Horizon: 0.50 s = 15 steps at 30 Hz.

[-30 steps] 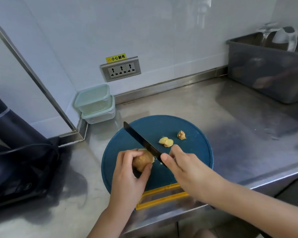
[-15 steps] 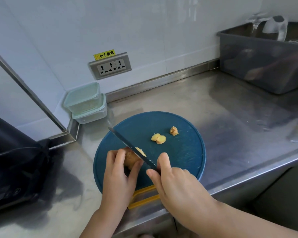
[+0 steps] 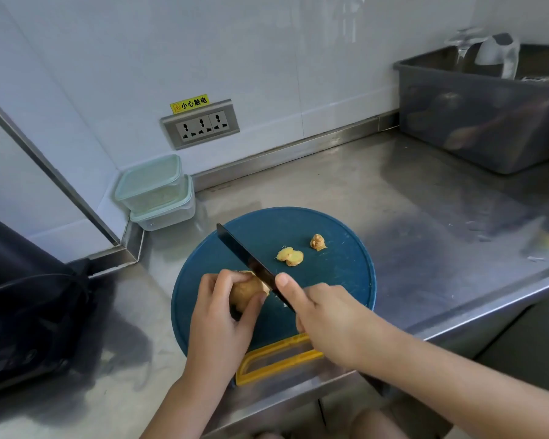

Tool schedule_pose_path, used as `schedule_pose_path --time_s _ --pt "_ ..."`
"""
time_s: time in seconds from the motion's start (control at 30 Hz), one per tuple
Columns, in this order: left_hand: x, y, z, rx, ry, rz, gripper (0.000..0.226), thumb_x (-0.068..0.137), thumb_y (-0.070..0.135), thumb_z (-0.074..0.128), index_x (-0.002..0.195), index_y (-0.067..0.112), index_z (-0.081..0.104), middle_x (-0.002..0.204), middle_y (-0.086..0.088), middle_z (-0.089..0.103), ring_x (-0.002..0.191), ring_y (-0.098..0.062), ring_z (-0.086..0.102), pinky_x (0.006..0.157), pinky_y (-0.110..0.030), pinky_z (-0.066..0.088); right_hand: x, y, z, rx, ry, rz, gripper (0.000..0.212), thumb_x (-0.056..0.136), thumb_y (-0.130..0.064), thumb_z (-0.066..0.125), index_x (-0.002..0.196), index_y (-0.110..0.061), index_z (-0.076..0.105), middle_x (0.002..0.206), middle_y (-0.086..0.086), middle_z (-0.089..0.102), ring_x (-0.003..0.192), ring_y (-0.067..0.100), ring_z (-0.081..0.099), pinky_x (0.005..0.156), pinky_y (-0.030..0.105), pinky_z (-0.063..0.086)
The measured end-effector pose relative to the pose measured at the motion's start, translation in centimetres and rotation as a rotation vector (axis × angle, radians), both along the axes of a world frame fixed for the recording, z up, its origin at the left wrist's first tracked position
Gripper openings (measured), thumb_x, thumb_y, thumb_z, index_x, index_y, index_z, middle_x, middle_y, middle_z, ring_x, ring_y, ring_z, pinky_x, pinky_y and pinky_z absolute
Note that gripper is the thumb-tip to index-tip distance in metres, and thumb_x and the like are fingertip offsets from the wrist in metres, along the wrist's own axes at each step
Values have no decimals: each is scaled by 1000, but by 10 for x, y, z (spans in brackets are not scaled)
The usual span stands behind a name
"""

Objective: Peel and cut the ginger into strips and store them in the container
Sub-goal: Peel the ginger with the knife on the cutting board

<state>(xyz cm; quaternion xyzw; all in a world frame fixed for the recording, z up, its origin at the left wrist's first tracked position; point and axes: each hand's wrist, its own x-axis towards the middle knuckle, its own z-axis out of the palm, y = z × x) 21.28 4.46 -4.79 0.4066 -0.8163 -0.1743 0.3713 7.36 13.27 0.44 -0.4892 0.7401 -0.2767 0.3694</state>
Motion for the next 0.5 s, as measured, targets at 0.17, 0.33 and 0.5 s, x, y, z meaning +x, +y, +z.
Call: schedule_pose_path --time_s 0.17,0.33,0.5 --pt "1 -1 -3 16 2 22 27 78 31 70 101 25 58 96 5 50 82 -3 51 67 -1 40 -5 -8 10 172 -119 -38 66 97 -63 17 67 -12 46 43 0 42 33 15 39 38 22 39" --pt "0 0 -2 81 17 37 30 81 33 68 109 29 58 99 6 47 81 -4 47 67 2 37 3 -14 12 231 -94 -43 70 97 -64 15 66 -9 43 41 2 39 29 16 35 39 21 36" --pt "0 -3 1 102 16 20 27 81 32 70 104 27 58 100 5 48 83 -6 49 63 -4 36 3 -17 18 335 -149 -84 68 94 -70 17 65 -12 40 47 3 36 35 16 32 47 26 36"
